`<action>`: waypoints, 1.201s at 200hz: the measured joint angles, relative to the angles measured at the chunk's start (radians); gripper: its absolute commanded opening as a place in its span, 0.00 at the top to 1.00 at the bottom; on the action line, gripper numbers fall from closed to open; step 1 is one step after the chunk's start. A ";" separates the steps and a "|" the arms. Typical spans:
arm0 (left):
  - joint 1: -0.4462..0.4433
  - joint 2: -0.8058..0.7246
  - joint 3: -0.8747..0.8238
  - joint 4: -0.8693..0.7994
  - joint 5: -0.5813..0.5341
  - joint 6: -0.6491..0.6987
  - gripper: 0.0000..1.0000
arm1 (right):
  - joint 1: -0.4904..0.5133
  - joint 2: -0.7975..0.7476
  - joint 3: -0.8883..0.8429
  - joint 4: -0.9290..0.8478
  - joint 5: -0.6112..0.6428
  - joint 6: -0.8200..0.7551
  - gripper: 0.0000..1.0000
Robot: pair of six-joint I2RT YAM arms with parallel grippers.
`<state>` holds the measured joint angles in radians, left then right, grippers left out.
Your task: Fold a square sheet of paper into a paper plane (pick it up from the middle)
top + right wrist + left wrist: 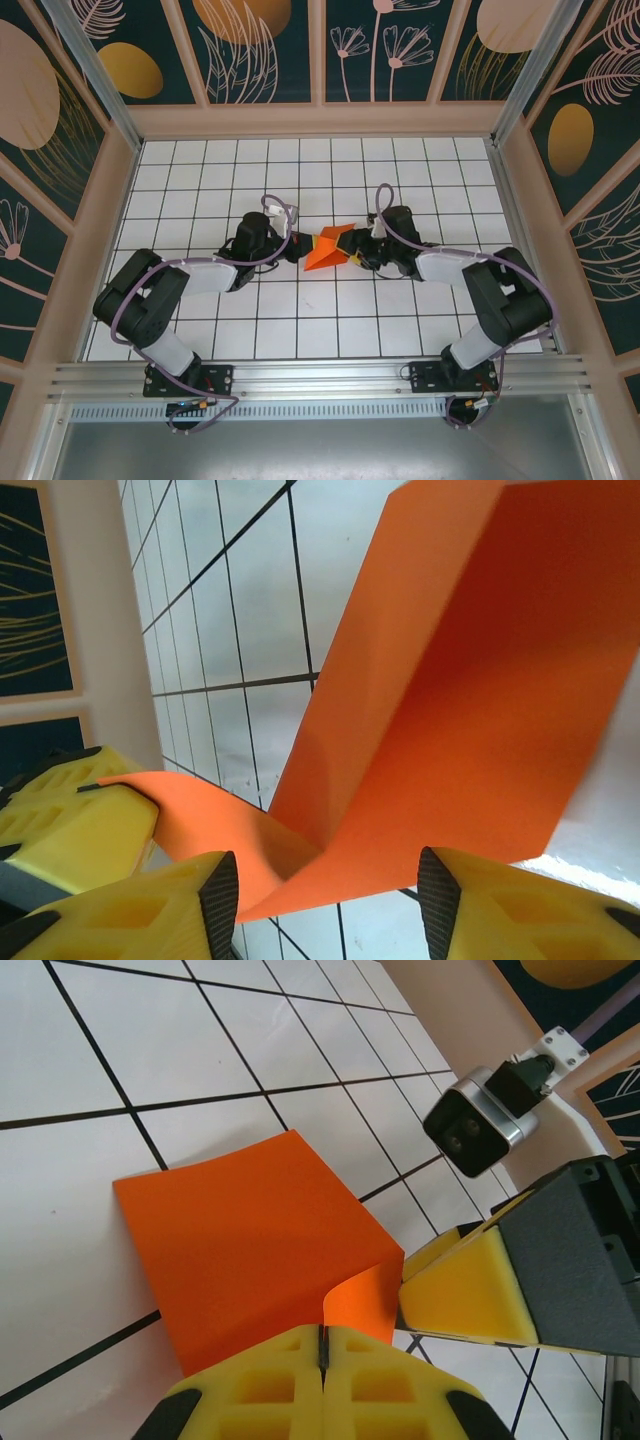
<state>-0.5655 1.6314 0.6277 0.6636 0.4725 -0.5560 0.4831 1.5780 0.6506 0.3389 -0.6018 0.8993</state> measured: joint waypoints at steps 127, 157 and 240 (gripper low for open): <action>0.003 -0.013 -0.001 -0.085 -0.100 -0.030 0.59 | 0.024 0.062 0.023 0.026 0.034 0.002 1.00; 0.003 -0.097 -0.040 -0.111 -0.154 -0.023 0.51 | 0.047 0.064 0.035 -0.019 0.080 0.005 1.00; -0.135 -0.213 -0.175 -0.063 -0.259 0.131 0.21 | 0.085 0.055 0.051 -0.100 0.175 0.109 1.00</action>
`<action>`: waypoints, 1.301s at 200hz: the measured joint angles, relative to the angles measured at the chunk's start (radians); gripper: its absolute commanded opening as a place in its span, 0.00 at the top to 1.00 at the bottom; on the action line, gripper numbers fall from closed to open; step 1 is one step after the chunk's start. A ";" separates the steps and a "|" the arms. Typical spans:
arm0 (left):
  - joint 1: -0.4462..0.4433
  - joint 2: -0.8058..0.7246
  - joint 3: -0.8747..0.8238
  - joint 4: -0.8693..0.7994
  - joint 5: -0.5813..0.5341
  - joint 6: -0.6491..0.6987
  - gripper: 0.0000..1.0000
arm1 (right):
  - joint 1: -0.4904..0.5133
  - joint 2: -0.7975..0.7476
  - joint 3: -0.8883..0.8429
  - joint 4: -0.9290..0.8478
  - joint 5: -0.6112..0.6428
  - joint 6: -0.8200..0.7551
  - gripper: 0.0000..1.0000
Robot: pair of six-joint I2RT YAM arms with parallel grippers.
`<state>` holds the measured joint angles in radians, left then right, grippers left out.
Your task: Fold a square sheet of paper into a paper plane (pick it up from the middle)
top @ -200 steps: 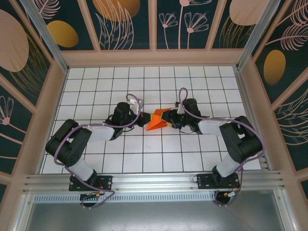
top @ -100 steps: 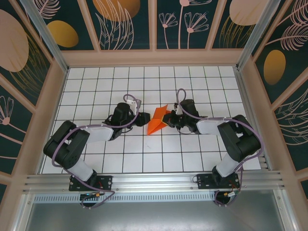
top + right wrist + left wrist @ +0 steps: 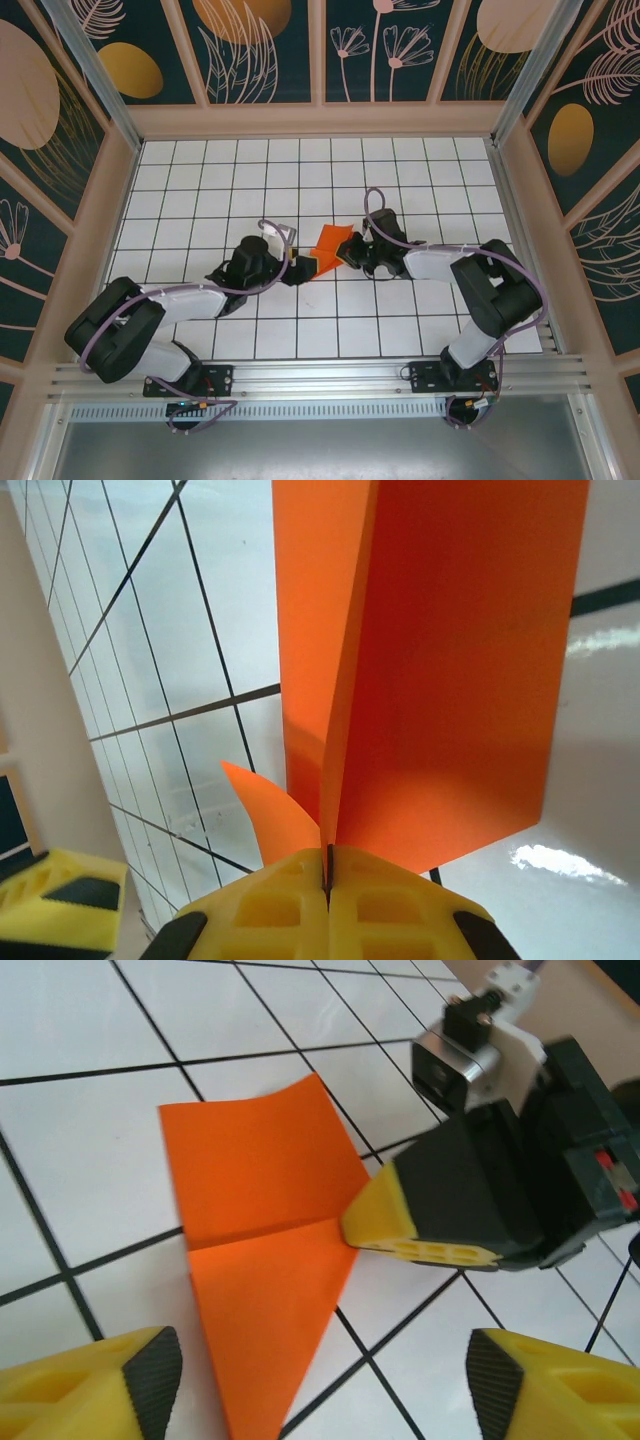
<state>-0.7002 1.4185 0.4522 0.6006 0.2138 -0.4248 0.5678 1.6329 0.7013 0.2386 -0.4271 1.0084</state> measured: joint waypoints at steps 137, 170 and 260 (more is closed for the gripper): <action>-0.119 0.189 0.076 0.039 -0.192 0.375 0.48 | 0.024 -0.014 0.057 -0.054 0.026 0.154 1.00; -0.132 0.236 0.087 0.056 -0.224 0.448 0.54 | 0.025 -0.014 0.061 -0.056 0.026 0.158 1.00; -0.132 0.281 0.088 0.107 -0.259 0.504 0.68 | 0.031 -0.002 0.063 -0.056 0.007 0.177 1.00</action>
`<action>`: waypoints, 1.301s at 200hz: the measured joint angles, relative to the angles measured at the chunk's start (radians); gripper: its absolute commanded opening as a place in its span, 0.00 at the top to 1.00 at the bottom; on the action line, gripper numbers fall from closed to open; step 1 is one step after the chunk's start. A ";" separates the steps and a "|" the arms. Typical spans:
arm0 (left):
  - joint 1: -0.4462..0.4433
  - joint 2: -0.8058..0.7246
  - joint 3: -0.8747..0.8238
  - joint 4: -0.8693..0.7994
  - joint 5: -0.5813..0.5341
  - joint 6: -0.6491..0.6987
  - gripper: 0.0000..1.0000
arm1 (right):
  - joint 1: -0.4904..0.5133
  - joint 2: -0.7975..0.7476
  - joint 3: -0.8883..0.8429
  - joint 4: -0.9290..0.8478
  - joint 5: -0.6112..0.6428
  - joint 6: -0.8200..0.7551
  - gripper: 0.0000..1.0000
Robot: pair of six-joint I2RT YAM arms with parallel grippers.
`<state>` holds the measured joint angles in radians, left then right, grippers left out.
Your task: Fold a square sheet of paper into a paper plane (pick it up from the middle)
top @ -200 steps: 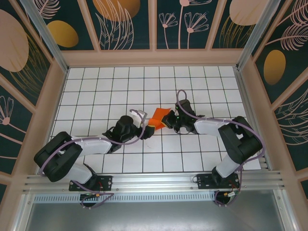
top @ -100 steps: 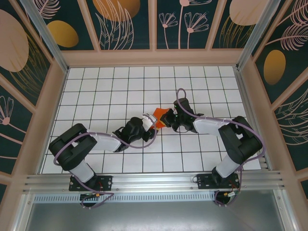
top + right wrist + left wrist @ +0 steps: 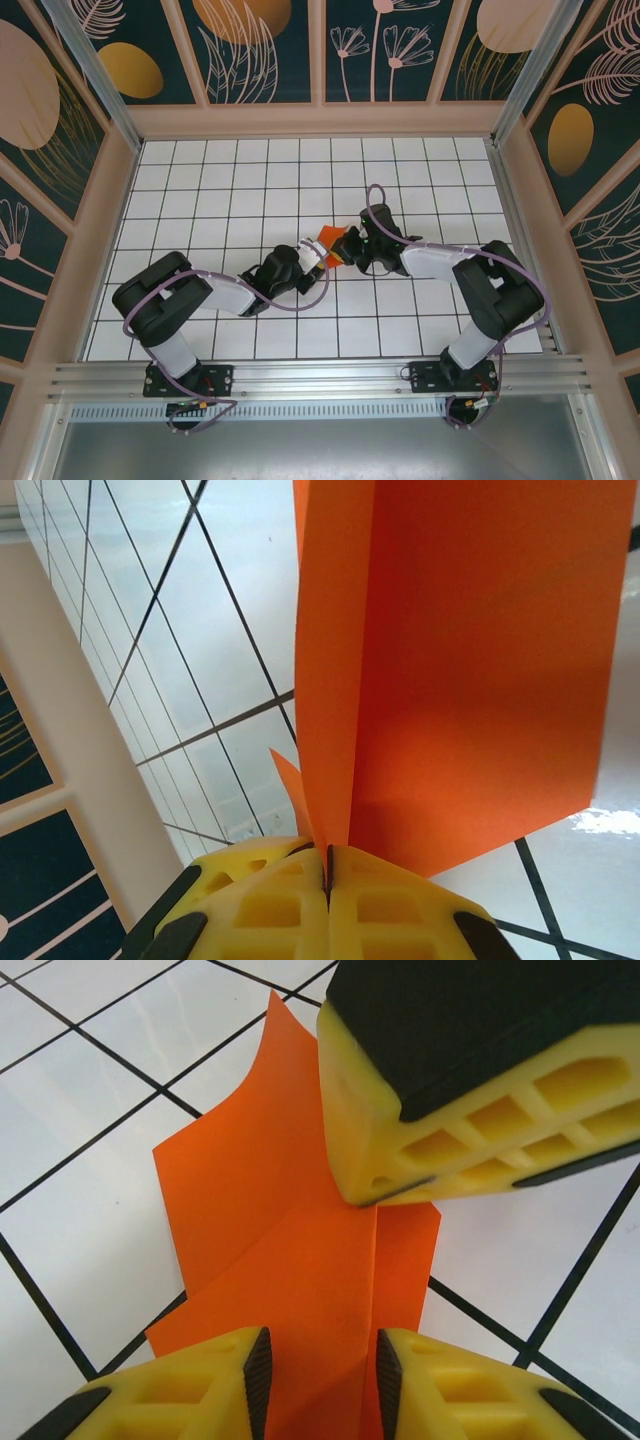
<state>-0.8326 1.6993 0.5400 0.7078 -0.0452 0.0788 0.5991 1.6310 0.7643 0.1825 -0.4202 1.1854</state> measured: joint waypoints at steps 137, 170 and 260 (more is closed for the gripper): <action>-0.004 0.030 -0.003 0.050 0.011 -0.081 0.96 | -0.060 -0.128 0.000 -0.023 0.013 -0.175 0.53; -0.004 0.030 -0.022 0.064 0.033 -0.219 0.96 | -0.092 -0.175 -0.039 0.000 0.027 -0.264 0.54; 0.073 0.029 -0.100 0.222 0.179 -0.614 0.98 | -0.093 -0.104 -0.103 0.080 -0.012 -0.340 0.58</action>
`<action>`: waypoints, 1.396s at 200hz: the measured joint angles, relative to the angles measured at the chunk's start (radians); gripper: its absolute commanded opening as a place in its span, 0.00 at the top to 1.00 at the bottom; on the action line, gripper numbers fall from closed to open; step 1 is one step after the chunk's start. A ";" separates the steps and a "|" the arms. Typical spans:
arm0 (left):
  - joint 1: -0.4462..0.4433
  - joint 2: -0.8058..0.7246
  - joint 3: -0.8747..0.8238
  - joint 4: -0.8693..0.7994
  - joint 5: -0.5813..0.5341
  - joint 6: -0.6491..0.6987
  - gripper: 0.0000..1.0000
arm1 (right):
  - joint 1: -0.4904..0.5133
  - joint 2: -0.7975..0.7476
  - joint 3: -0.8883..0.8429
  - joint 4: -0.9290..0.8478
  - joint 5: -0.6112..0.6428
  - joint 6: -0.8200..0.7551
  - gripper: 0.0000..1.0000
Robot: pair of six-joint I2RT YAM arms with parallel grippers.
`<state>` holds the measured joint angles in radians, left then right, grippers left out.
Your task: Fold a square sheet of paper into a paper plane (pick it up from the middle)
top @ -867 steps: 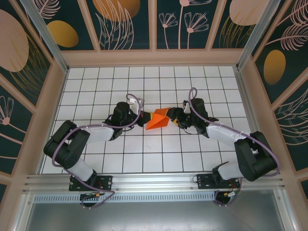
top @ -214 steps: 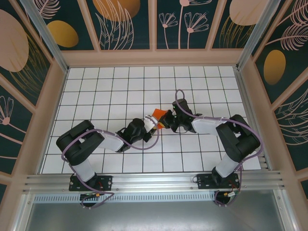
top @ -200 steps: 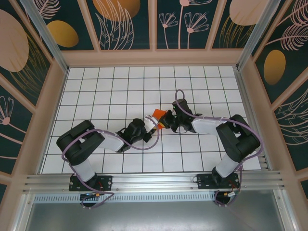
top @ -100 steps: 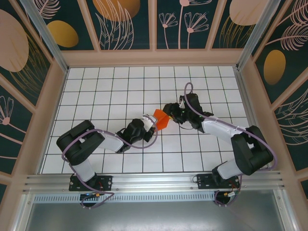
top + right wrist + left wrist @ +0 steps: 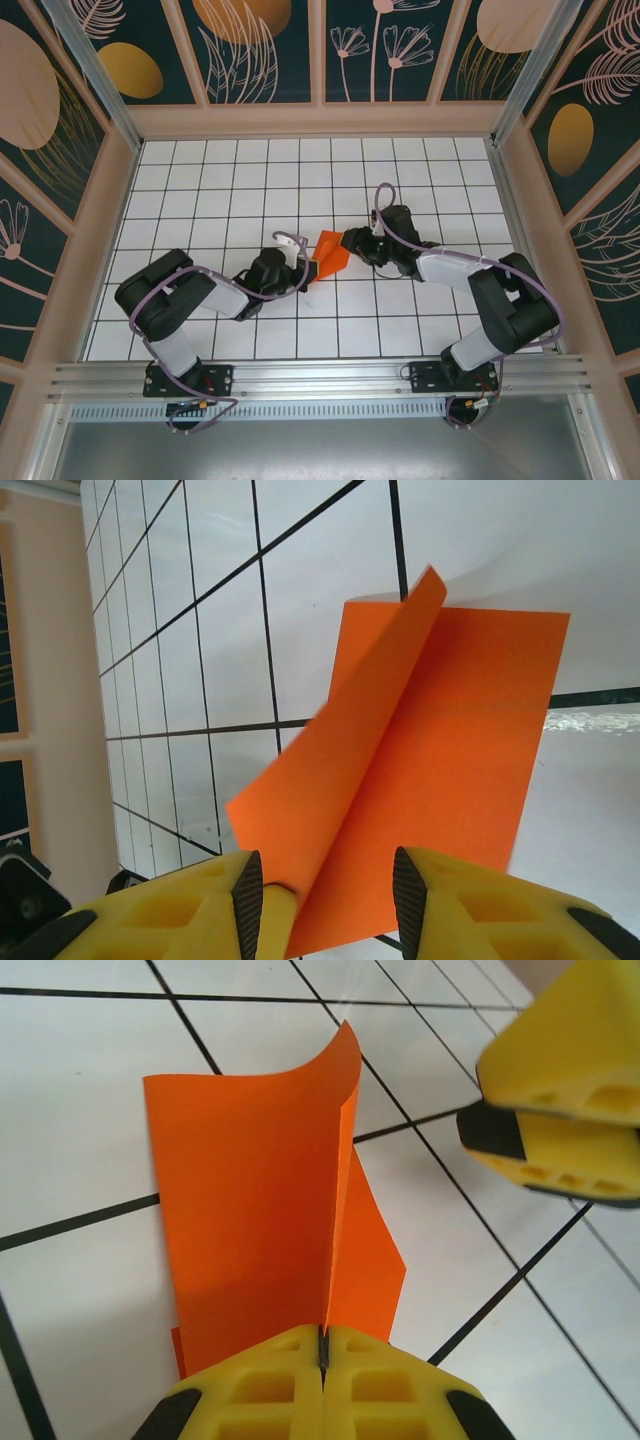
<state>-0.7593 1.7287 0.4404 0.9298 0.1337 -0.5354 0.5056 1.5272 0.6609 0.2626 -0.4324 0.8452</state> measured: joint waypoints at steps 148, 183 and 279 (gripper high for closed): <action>0.068 0.039 0.010 0.009 0.087 -0.351 1.00 | 0.037 0.222 0.164 -0.036 -0.063 -0.090 0.49; 0.068 0.041 0.007 0.009 0.087 -0.384 1.00 | 0.060 0.261 0.200 -0.078 -0.061 -0.107 0.47; 0.076 0.053 -0.013 0.022 0.087 -0.432 0.98 | 0.083 0.309 0.269 -0.162 -0.005 -0.112 0.44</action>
<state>-0.6838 1.7813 0.4278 0.9516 0.2203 -0.9676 0.5888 1.8359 0.9302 0.1009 -0.4374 0.7334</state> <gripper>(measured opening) 0.048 0.564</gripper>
